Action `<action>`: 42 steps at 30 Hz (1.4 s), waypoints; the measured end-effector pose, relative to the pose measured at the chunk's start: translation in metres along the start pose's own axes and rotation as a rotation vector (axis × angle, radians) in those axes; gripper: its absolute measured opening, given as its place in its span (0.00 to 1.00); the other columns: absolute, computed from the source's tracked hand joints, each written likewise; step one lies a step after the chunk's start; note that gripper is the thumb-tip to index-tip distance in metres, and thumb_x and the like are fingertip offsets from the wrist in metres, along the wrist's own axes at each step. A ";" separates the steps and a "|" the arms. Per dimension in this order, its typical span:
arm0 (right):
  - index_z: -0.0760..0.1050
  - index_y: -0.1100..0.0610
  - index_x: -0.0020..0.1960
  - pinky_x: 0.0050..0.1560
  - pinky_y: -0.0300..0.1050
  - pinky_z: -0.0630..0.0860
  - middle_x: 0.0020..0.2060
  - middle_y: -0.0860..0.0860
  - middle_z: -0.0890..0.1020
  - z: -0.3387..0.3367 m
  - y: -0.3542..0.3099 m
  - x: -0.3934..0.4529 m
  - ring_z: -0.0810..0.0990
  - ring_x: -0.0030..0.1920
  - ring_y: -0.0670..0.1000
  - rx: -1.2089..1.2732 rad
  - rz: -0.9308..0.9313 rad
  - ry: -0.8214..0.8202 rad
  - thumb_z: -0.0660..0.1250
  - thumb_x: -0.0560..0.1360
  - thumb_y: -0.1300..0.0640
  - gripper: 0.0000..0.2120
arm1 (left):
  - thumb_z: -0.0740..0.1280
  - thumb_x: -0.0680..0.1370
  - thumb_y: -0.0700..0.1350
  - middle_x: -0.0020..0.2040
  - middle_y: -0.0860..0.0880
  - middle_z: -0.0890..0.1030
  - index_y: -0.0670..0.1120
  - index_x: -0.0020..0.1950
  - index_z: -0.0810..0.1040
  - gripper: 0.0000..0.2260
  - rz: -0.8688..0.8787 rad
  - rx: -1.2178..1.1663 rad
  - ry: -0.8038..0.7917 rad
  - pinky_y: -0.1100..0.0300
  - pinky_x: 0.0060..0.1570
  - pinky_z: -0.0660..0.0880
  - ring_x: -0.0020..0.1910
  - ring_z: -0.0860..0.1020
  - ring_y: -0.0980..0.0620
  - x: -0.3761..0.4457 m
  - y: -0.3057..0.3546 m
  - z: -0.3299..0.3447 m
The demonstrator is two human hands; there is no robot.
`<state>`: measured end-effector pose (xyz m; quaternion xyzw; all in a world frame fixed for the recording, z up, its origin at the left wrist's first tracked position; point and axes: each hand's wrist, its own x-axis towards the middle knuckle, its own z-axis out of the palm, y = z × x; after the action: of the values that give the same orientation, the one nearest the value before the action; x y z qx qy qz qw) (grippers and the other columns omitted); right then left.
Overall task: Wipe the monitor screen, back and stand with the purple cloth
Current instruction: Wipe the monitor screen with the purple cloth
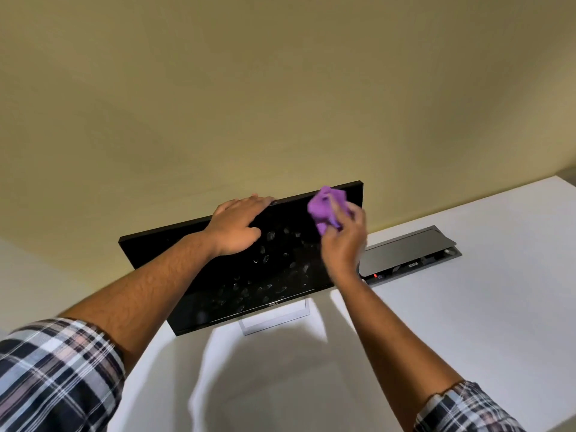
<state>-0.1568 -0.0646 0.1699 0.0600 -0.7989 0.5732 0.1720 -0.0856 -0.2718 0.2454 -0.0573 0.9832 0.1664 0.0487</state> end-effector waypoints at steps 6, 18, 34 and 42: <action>0.79 0.45 0.71 0.57 0.32 0.78 0.65 0.48 0.75 0.002 -0.004 0.004 0.79 0.57 0.47 -0.016 0.086 0.068 0.72 0.75 0.71 0.31 | 0.64 0.77 0.39 0.82 0.54 0.54 0.58 0.82 0.54 0.37 0.011 -0.002 0.014 0.55 0.78 0.43 0.81 0.49 0.58 -0.002 0.005 -0.001; 0.80 0.53 0.70 0.61 0.28 0.73 0.66 0.50 0.74 -0.013 0.008 0.019 0.76 0.61 0.47 0.002 0.026 0.034 0.68 0.77 0.72 0.26 | 0.64 0.76 0.37 0.82 0.54 0.56 0.58 0.82 0.53 0.38 0.021 -0.002 -0.007 0.52 0.79 0.39 0.81 0.48 0.59 0.000 0.000 0.000; 0.80 0.42 0.69 0.58 0.31 0.75 0.68 0.43 0.70 0.012 -0.002 -0.007 0.70 0.62 0.49 -0.073 -0.176 -0.072 0.73 0.71 0.74 0.36 | 0.64 0.75 0.37 0.82 0.52 0.57 0.57 0.82 0.53 0.39 0.010 0.033 -0.012 0.52 0.78 0.38 0.81 0.49 0.58 -0.003 0.006 -0.004; 0.80 0.41 0.68 0.59 0.47 0.79 0.67 0.48 0.72 0.015 -0.001 0.004 0.74 0.62 0.55 -0.032 -0.013 0.119 0.72 0.72 0.74 0.35 | 0.64 0.75 0.37 0.81 0.55 0.60 0.57 0.82 0.54 0.39 0.004 0.025 -0.023 0.50 0.79 0.38 0.80 0.55 0.56 -0.003 0.008 -0.006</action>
<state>-0.1635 -0.0783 0.1684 0.0282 -0.7961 0.5617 0.2236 -0.0844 -0.2655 0.2538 -0.0529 0.9846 0.1550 0.0604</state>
